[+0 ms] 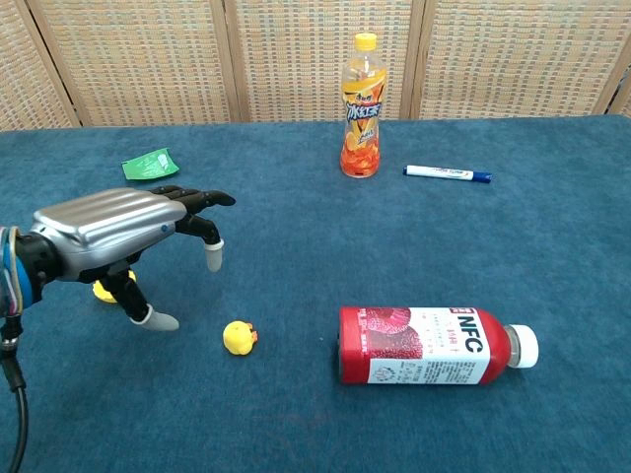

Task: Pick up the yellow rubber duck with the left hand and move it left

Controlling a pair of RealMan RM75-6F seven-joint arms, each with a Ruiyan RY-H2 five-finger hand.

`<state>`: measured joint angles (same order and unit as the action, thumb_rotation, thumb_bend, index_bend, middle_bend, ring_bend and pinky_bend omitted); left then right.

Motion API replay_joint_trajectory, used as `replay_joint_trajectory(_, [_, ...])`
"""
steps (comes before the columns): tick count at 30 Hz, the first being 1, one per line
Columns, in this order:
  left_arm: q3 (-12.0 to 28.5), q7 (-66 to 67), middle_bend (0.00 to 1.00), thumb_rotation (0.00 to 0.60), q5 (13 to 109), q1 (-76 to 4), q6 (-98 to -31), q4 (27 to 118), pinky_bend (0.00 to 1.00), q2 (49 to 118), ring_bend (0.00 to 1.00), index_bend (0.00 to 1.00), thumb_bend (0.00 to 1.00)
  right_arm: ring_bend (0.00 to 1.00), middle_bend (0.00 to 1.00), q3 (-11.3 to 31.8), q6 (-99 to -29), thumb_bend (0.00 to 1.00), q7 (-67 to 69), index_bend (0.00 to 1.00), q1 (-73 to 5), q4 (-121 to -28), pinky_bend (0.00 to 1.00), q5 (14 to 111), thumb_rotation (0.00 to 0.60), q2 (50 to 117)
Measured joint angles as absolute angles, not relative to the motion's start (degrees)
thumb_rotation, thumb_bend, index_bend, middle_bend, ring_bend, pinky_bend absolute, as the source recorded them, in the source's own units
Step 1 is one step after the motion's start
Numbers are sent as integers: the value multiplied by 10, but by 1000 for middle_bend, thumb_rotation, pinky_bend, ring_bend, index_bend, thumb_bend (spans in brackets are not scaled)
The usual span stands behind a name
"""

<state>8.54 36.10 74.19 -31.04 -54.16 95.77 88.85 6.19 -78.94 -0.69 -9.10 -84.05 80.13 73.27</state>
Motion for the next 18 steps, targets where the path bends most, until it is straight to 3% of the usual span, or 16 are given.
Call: replay_joint_trajectory(18, [76,419,0,600,656,-371,-523,914,0,956,0,450,155,0,0,67,-786,0,21,0,-91,-834,0,797,600,729])
